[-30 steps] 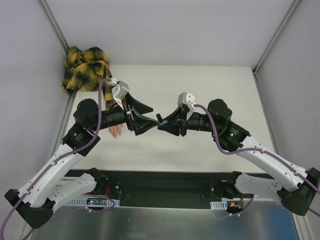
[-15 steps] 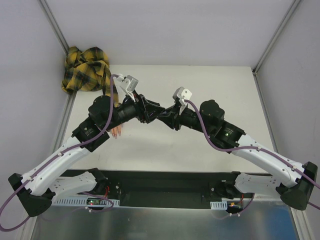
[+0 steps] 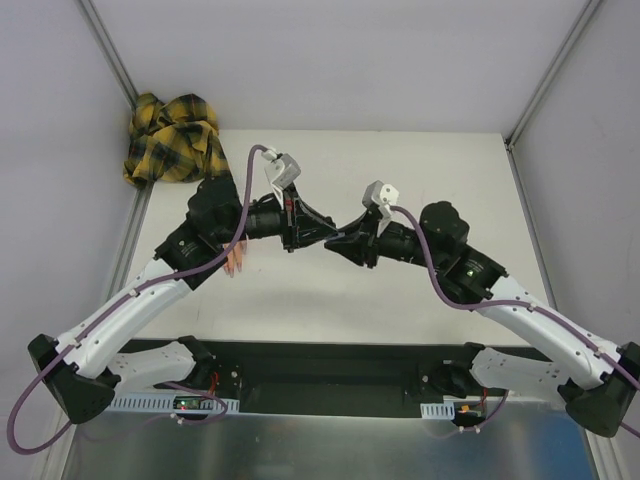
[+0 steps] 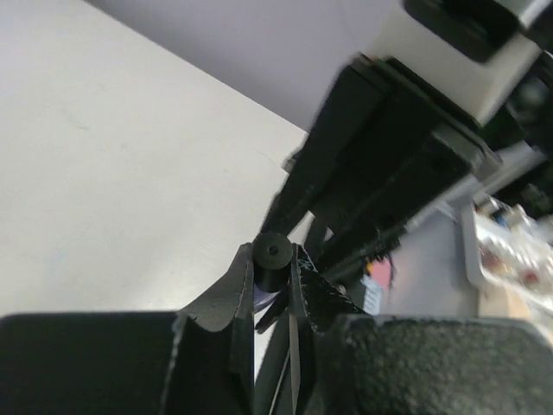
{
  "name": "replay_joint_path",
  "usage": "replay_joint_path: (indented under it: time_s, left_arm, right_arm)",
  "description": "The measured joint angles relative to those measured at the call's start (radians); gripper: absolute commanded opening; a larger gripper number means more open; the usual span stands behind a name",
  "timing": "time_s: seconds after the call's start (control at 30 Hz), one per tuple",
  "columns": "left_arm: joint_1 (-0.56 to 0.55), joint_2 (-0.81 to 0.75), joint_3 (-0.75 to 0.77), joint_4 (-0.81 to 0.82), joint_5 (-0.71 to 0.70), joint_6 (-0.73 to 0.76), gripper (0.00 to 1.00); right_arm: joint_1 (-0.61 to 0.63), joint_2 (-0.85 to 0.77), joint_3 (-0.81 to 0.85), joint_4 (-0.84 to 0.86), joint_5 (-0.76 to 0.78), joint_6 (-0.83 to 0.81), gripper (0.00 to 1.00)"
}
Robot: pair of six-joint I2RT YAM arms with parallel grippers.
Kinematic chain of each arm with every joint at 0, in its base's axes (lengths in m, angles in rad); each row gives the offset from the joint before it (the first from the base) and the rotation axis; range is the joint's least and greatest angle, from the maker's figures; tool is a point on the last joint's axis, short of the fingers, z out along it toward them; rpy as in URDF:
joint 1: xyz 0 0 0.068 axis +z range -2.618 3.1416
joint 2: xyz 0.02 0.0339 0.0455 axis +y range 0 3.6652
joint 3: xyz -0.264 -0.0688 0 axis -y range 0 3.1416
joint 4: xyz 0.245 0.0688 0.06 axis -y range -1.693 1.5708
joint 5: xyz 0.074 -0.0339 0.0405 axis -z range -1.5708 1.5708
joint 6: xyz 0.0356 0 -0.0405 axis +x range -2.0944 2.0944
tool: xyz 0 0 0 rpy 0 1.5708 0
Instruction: Paint the nails
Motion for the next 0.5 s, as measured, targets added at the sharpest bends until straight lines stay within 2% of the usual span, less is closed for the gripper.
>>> replay_joint_path:
  time_s: [0.17,0.3,0.33,0.37,0.4,0.47,0.5]
  left_arm:
    - [0.049,0.027,-0.016,0.091,0.398,0.007,0.00]
    - [0.049,0.002,-0.026,0.136,0.522,0.001,0.00]
    - [0.048,-0.004,-0.025,0.138,0.525,0.003,0.08]
    - [0.048,-0.009,-0.020,0.130,0.524,0.008,0.44]
    - [0.050,-0.011,-0.013,0.116,0.513,0.014,0.58]
    - [0.055,-0.011,0.006,0.079,0.472,0.016,0.73]
    - [0.058,-0.013,0.014,0.057,0.440,0.017,0.75]
  right_arm:
    - [-0.082,-0.036,-0.030,0.007,-0.397,0.051,0.00]
    - [-0.084,-0.026,-0.038,0.083,-0.577,0.114,0.00]
    - [-0.084,-0.023,-0.039,0.105,-0.596,0.127,0.00]
    - [-0.086,-0.019,-0.039,0.120,-0.605,0.135,0.00]
    - [-0.089,-0.017,-0.040,0.129,-0.606,0.140,0.00]
    - [-0.094,-0.013,-0.040,0.132,-0.591,0.125,0.00]
    - [-0.094,-0.012,-0.040,0.125,-0.577,0.113,0.00]
